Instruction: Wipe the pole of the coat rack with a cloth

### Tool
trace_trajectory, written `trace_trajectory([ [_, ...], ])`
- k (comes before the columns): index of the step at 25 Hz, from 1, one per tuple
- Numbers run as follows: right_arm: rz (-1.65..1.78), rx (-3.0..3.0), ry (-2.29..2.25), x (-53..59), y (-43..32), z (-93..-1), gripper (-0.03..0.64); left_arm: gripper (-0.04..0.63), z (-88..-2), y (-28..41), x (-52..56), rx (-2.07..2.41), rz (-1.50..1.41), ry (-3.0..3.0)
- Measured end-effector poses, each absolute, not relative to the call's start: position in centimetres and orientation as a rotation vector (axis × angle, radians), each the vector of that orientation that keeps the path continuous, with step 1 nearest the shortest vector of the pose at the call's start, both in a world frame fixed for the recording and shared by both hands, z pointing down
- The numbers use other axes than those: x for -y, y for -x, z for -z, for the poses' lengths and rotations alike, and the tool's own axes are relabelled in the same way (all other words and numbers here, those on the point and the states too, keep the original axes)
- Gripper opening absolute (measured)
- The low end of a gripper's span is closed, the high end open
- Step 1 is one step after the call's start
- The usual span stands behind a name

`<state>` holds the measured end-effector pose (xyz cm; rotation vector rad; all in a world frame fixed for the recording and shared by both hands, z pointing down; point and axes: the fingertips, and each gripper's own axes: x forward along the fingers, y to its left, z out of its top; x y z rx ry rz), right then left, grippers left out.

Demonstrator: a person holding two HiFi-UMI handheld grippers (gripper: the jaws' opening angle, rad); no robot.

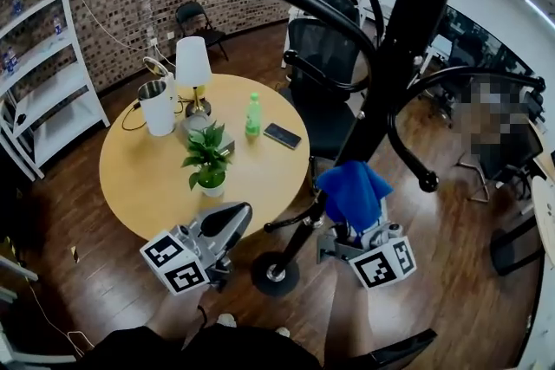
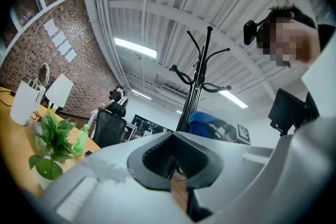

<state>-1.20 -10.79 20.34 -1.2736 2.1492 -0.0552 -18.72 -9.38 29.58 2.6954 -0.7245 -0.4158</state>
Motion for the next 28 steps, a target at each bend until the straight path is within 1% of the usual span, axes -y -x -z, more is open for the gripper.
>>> trace_trajectory([
  [11, 0.448, -2.213, 1.448, 11.6, 1.6, -41.1, 0.020, 0.000, -31.1, 17.6, 9.4, 0.702, 0.336, -2.687],
  [15, 0.539, -2.223, 1.500, 11.8, 1.4, -44.9, 0.020, 0.000, -31.0, 17.7, 9.4, 0.699, 0.337, -2.690],
  [18, 0.557, -2.216, 1.515, 11.8, 1.4, -44.2, 0.020, 0.000, -30.7, 17.8, 9.5, 0.698, 0.344, -2.695],
  [20, 0.529, -2.176, 1.471, 11.7, 1.3, -41.8, 0.020, 0.000, -30.5, 17.9, 9.6, 0.698, 0.352, -2.698],
  [28, 0.195, -2.119, 1.344, 11.0, 1.1, -25.1, 0.020, 0.000, -29.2, 18.8, 9.8, 0.713, 0.422, -2.710],
])
